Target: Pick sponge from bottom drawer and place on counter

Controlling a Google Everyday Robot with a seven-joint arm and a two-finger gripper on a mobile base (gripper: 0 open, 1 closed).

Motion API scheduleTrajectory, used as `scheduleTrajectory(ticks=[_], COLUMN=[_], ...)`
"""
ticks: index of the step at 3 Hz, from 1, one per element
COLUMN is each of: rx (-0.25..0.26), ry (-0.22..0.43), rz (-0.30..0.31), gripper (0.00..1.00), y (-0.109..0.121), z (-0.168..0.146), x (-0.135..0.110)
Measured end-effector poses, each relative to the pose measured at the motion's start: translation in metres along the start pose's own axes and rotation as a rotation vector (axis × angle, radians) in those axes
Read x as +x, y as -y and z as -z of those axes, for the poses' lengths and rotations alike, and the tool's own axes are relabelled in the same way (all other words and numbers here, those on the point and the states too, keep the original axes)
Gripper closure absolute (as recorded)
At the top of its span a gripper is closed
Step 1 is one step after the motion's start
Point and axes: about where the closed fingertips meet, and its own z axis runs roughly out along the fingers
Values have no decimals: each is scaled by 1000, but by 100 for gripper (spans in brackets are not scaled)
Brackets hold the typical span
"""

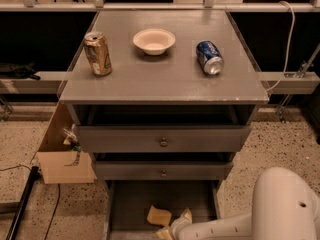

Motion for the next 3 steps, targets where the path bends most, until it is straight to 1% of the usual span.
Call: scheduleTrajectory(ticks=[1, 2, 3], rx=[11, 17, 13], ry=[17, 46, 54], rz=[38, 91, 107], gripper=[0, 0, 0], y=[-18, -17, -3], z=[-9, -15, -25], x=[-11, -58, -96])
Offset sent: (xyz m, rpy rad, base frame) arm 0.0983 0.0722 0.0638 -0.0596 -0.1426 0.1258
